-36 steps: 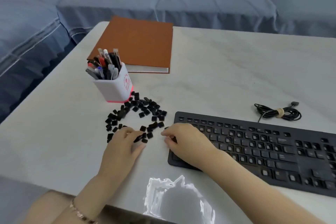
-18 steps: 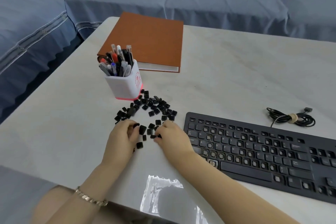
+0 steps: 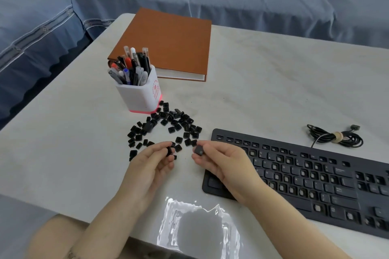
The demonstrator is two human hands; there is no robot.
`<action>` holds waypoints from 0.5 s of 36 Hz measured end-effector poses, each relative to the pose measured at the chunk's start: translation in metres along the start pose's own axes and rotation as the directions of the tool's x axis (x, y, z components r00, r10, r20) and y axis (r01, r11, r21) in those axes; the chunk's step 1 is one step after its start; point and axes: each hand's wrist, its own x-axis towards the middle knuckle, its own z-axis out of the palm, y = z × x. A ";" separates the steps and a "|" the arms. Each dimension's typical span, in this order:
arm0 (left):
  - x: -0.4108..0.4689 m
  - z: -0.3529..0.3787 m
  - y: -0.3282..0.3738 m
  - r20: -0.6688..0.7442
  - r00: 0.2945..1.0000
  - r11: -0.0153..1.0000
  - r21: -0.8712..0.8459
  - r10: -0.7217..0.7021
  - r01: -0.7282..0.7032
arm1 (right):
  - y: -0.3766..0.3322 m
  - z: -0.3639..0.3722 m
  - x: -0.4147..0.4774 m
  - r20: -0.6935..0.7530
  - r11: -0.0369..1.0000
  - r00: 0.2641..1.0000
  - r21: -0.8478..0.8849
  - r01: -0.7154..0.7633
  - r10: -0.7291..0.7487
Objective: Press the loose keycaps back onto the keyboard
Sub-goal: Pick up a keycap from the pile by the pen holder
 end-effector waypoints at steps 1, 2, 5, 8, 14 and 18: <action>-0.002 0.003 0.000 0.020 1.000 1.000 -0.017 -0.004 0.004 | -0.003 -0.003 -0.004 0.008 0.998 1.000 0.061 -0.012 0.012; -0.004 0.006 0.000 0.038 0.999 1.000 -0.026 -0.006 0.007 | -0.006 -0.005 -0.009 0.016 0.994 1.000 0.110 -0.019 0.017; -0.009 0.012 -0.003 0.070 0.998 1.000 -0.021 -0.005 0.006 | -0.014 -0.011 -0.022 0.041 0.984 0.999 0.178 -0.007 -0.001; -0.014 0.018 -0.006 0.100 0.995 1.000 -0.024 -0.004 0.007 | -0.019 -0.016 -0.033 0.063 0.990 0.997 0.139 0.037 -0.046; -0.020 0.031 -0.013 0.146 0.989 1.000 0.001 -0.013 0.013 | -0.025 -0.026 -0.047 0.063 0.986 0.995 0.151 0.065 -0.075; -0.021 0.039 -0.018 0.148 0.988 0.999 -0.017 -0.044 0.047 | -0.025 -0.035 -0.050 0.007 0.987 0.998 0.146 0.063 -0.065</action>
